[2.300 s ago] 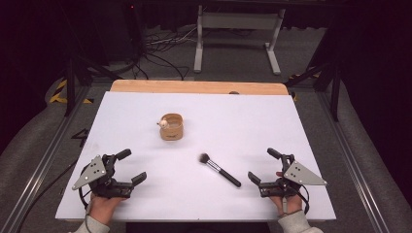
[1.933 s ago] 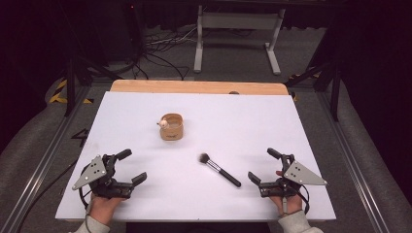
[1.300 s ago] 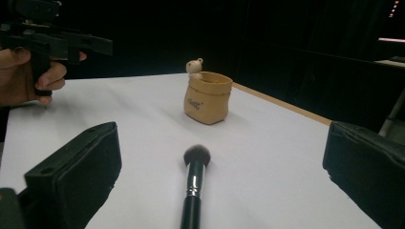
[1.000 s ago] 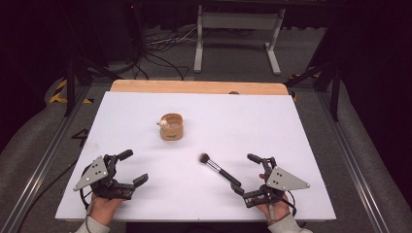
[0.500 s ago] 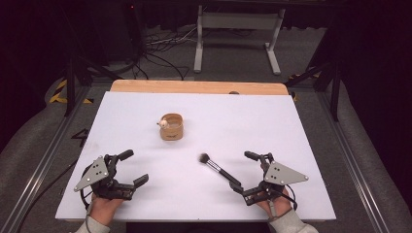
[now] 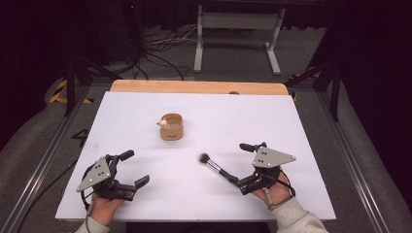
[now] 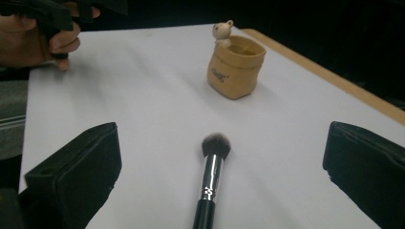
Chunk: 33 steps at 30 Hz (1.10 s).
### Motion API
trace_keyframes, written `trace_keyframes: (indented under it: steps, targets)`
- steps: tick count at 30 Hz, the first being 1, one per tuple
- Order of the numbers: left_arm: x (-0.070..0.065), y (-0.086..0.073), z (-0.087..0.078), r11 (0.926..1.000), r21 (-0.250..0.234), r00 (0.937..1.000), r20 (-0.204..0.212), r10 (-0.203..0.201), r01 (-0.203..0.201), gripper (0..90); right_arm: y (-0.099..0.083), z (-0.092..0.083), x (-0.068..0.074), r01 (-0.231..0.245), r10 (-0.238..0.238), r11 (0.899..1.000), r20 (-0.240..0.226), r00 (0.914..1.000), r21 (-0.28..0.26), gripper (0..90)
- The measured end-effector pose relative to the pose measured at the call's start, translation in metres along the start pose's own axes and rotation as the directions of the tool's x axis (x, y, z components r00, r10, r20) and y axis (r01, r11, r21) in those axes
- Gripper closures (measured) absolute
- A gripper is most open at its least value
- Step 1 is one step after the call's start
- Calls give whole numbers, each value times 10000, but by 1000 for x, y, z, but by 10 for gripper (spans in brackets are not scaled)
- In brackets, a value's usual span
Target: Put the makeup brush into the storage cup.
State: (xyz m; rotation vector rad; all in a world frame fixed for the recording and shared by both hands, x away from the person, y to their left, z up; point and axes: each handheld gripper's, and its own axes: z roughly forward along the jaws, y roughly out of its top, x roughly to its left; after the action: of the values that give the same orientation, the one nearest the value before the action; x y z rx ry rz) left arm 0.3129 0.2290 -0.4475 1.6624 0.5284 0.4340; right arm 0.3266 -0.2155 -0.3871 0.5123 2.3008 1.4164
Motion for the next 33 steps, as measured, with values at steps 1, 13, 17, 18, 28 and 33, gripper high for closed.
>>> trace_keyframes:
  steps: [1, 13, 17, 18, 28, 33]
  targets:
    - [-1, 0, 1, 10000, 15, 10000, 13, -40, 40, 16, 2, 2, -1, 22, -21, 9995, -35, 10000, 305, 0]
    - [1, 0, 0, 9999, 142, 10000, 15, -32, 32, 12, 26, 14, -11, 208, -121, 9704, -376, 9992, 2406, 29]
    - [1, 1, -2, 9999, 108, 9999, -104, 26, -25, 12, 32, 18, -14, 214, -65, 9527, -501, 9987, 3031, 29]
    - [1, 1, -3, 9999, 100, 9999, -97, -86, 87, 12, 33, 19, -15, 269, -110, 9503, -529, 9985, 3102, 30]
    - [2, 2, -5, 10000, 15, 9998, -199, -90, 91, 18, 45, 32, -16, 826, -487, 9050, -912, 9946, 4174, 45]
    - [5, 2, -7, 9998, -103, 9995, -272, -166, 163, 18, 49, 37, -17, 967, -474, 8742, -1146, 9923, 4759, 60]
